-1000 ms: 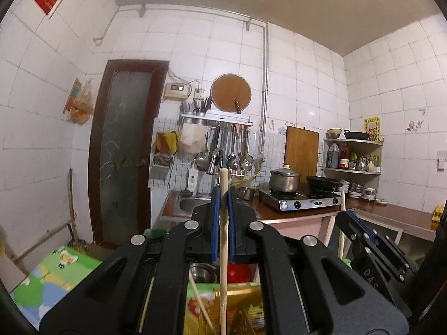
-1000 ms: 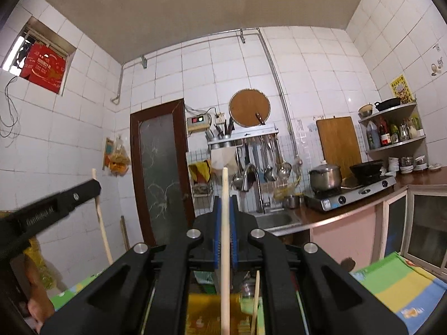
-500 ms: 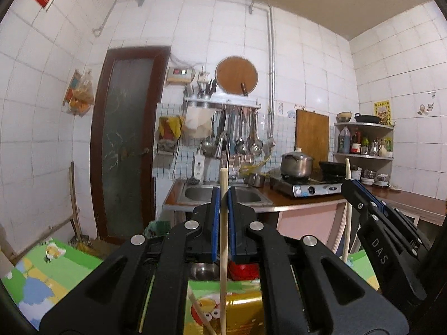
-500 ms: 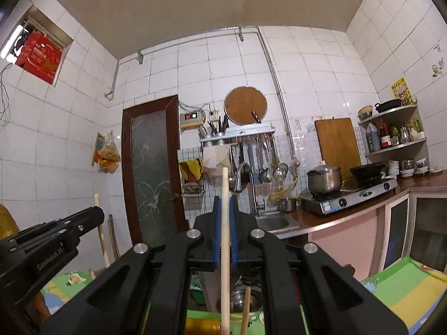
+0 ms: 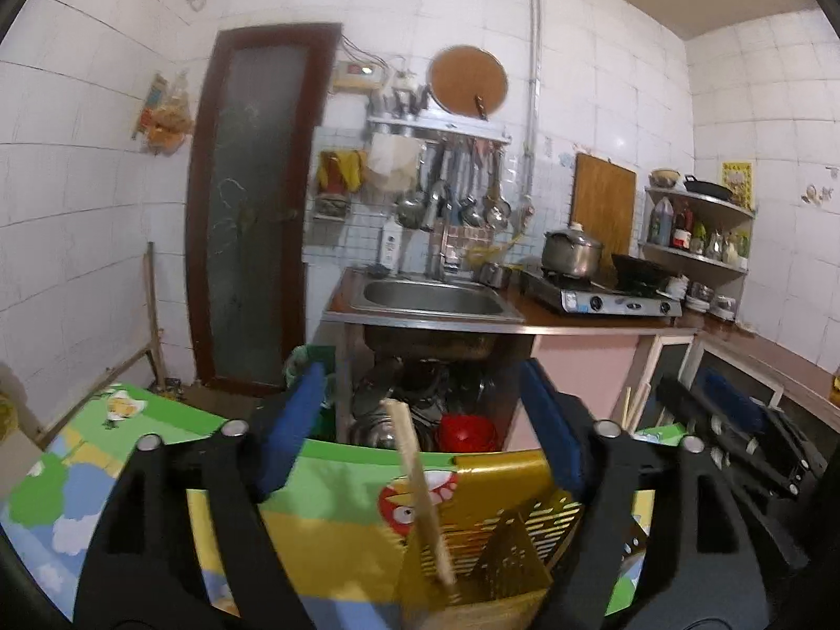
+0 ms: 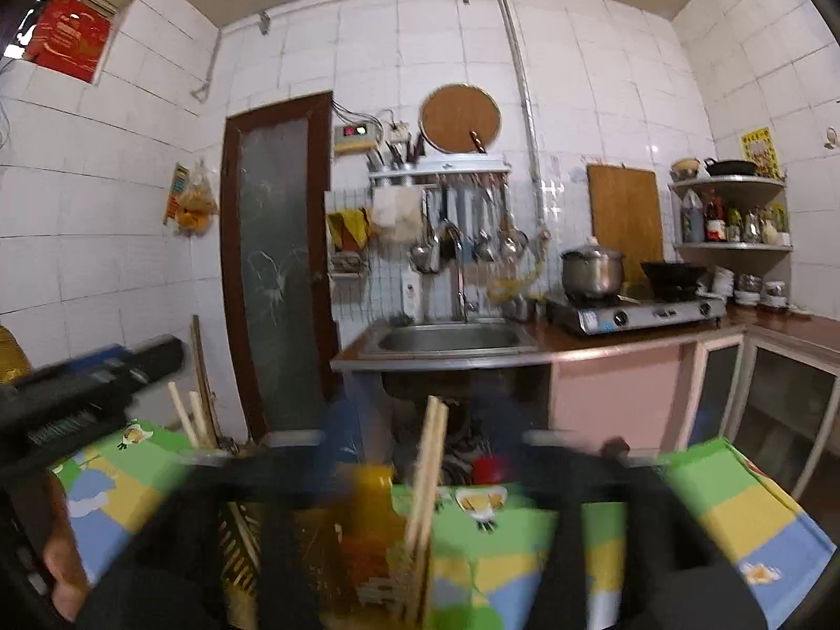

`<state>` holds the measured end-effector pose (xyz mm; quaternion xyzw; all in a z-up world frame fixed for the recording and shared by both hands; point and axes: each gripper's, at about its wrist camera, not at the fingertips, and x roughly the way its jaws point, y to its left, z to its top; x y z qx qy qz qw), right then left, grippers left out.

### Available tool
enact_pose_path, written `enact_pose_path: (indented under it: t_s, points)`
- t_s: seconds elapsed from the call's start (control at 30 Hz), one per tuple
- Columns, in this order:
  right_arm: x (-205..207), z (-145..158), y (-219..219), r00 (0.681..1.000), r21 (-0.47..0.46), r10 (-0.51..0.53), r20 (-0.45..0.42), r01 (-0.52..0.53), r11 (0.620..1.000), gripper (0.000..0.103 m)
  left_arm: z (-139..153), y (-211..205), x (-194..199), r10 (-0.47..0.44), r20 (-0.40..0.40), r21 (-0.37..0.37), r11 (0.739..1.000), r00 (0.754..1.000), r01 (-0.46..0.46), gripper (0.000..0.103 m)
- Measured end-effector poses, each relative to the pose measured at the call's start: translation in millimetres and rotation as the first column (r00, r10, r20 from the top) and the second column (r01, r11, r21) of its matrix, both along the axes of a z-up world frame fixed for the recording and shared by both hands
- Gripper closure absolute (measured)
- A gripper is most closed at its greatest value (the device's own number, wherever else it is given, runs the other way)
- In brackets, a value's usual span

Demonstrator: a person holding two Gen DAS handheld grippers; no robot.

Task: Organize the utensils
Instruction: 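Open both tools to release the chopsticks into the holder, then move both open tools back down toward the table utensils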

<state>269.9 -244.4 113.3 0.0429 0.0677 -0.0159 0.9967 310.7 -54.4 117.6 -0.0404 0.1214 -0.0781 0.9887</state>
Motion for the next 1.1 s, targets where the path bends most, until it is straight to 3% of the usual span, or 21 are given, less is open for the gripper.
enact_pose_path:
  t_s: [0.13, 0.43, 0.8, 1.1]
  points:
    - [-29, 7, -2, 0.997, -0.011, -0.030, -0.068, 0.030, 0.999, 0.034, 4, 20, -23, 0.006, -0.090, 0.006, 1.000, 0.996, -0.005, 0.008]
    - [-85, -31, 8, 0.954, -0.015, -0.032, -0.298, 0.028, 0.999, 0.034, -35, 57, -79, 0.067, -0.252, 0.041, 0.997, 0.965, -0.059, 0.005]
    - [-114, -112, 15, 0.852, 0.055, -0.046, -0.522, 0.087, 0.995, 0.034, -136, 54, -109, 0.106, -0.453, 0.118, 0.991, 0.885, -0.058, 0.005]
    - [-111, -143, 28, 0.791, 0.039, -0.043, -0.610, 0.084, 0.996, 0.034, -184, 53, -96, 0.153, -0.558, 0.163, 0.984, 0.816, -0.073, 0.005]
